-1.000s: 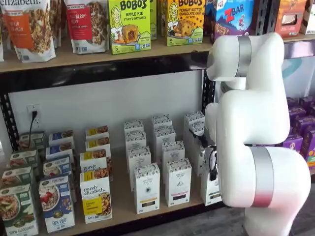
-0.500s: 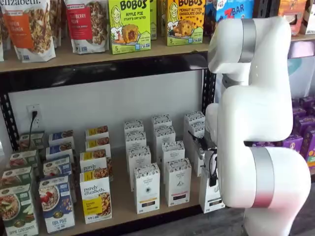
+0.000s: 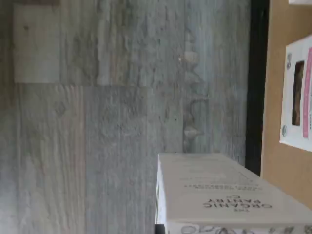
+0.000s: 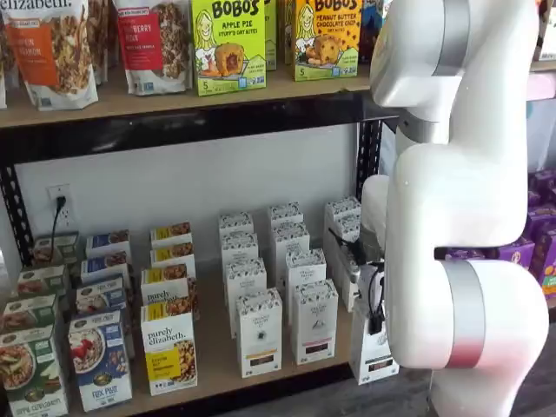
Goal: Pick up the white box with a green strip in the middle, on the bottom shelf, the sixth box from the left
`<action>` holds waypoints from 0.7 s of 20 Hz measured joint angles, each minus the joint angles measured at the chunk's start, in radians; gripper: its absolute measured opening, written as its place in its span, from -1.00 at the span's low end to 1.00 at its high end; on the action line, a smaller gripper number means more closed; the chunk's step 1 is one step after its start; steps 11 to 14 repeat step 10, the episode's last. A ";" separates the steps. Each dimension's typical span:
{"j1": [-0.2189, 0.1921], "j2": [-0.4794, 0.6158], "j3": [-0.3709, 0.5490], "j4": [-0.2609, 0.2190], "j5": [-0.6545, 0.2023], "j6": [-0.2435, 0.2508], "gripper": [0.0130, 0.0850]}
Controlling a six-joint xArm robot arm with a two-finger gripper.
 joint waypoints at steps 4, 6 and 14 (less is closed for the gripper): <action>0.051 -0.125 0.106 0.112 0.028 -0.061 0.11; 0.071 -0.179 0.140 0.116 0.056 -0.044 0.11; 0.105 -0.260 0.193 0.120 0.094 -0.018 0.11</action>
